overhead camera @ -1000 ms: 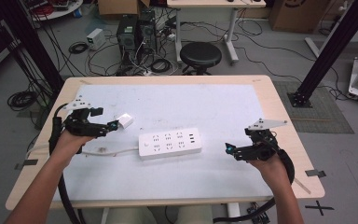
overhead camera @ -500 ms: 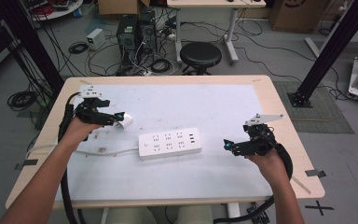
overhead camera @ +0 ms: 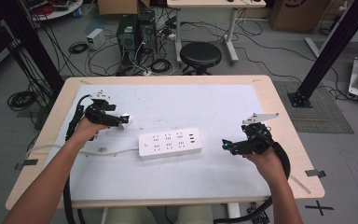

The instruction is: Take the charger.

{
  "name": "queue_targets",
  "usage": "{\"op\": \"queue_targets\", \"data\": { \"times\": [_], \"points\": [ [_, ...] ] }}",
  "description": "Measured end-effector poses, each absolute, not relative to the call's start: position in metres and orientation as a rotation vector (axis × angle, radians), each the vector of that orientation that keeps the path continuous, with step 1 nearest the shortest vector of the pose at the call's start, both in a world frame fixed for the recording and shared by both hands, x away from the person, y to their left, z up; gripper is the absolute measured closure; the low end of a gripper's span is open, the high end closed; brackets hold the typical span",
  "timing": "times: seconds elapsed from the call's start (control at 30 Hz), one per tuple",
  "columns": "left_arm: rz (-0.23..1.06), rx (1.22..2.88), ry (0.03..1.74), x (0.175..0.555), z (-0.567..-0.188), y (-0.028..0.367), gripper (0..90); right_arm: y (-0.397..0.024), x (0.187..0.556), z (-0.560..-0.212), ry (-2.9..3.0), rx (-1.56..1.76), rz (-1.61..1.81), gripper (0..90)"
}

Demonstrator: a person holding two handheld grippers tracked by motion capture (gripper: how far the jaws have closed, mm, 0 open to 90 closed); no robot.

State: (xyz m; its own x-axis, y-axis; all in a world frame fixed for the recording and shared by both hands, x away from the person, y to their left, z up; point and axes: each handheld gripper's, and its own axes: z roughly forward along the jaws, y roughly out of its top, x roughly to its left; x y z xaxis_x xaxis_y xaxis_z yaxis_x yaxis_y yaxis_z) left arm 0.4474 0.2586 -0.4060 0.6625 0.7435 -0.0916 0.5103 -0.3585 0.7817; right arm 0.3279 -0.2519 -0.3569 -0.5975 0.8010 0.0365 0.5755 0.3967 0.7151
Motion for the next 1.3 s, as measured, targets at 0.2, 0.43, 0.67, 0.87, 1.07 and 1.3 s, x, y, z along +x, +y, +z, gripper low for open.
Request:
{"op": "queue_targets", "data": {
  "times": [0.2, 0.43, 0.67, 0.87, 1.07, 1.3],
  "points": [
    [0.337, 2.077, 0.991, 0.452, -0.419, 0.257, 11.3, -0.251, 0.329, -0.361, 2.355, 1.205, 1.004, 5.0],
    [0.336, 2.133, 1.011, 0.461, -0.435, 0.251, 11.5, -0.252, 0.33, -0.364, 2.356, 1.205, 1.009, 5.0],
    [0.346, 2.133, 1.043, 0.465, -0.442, 0.251, 17.1, -0.254, 0.33, -0.364, 2.353, 1.217, 1.005, 5.0],
    [0.331, 2.141, 1.045, 0.465, -0.443, 0.253, 22.3, -0.253, 0.331, -0.366, 2.358, 1.217, 0.998, 5.0],
    [0.339, 2.143, 1.036, 0.464, -0.443, 0.253, 30.7, -0.253, 0.331, -0.366, 2.361, 1.213, 0.992, 5.0],
    [0.348, 2.162, 1.011, 0.462, -0.441, 0.253, 42.1, -0.254, 0.331, -0.367, 2.356, 1.222, 0.994, 5.0]
  ]
}}
